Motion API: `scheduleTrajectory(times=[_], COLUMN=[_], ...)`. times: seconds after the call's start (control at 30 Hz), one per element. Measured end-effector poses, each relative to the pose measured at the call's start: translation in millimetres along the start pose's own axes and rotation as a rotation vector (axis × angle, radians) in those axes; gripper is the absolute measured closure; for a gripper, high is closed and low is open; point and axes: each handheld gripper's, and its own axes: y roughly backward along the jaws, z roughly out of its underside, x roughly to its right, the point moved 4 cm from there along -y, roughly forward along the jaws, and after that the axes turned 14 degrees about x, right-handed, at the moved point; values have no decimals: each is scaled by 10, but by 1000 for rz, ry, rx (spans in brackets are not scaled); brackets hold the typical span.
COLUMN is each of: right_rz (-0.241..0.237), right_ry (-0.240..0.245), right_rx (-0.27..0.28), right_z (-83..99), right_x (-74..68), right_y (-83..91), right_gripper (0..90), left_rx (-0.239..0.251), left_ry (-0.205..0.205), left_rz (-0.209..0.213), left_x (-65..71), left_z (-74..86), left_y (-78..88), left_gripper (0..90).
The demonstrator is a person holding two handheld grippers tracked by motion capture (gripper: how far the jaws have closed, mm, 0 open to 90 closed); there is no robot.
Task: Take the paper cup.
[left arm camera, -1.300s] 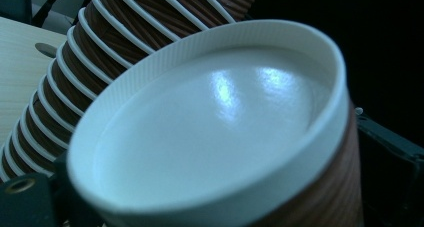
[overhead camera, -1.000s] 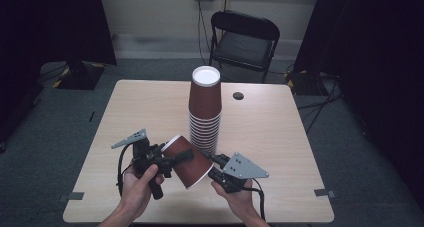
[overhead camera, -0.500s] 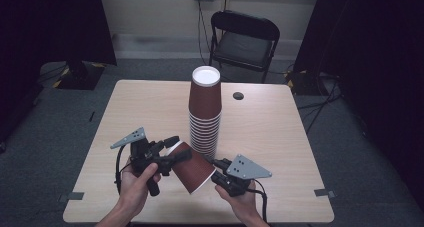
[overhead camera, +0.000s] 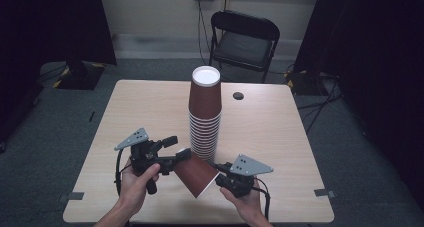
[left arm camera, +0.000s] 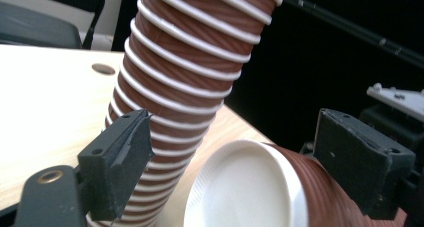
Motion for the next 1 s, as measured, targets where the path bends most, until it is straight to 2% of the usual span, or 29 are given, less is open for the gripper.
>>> scheduleTrajectory(times=[0.1, 0.17, 0.23, 0.37, 0.47, 0.67, 0.77, 1.0], right_rz=[8, -1, -1, 9, 16, 17, 1, -2], right_ry=[4, 0, 1, -29, -49, -91, -116, -154], right_rx=[-46, -57, -78, -115, -146, -201, -223, -287], right_z=[38, 55, 70, 95, 100, 102, 103, 86], right_x=[24, 28, 36, 87, 132, 206, 239, 327], right_y=[16, 22, 33, 64, 92, 160, 185, 207], right_gripper=[868, 868, 868, 867, 867, 866, 867, 868], left_rx=[-16, -20, -26, -45, -61, -121, -136, -191], left_ry=[-32, -50, -85, -118, -122, -164, -186, -268], left_rz=[15, 9, 35, 21, 55, 63, 71, 103], left_x=[0, 4, 6, 0, 1, 8, 18, 47], left_z=[9, 13, 22, 44, 56, 121, 157, 268], left_y=[20, 32, 48, 58, 73, 70, 57, 52], left_gripper=[155, 155, 153, 157, 156, 157, 157, 157])
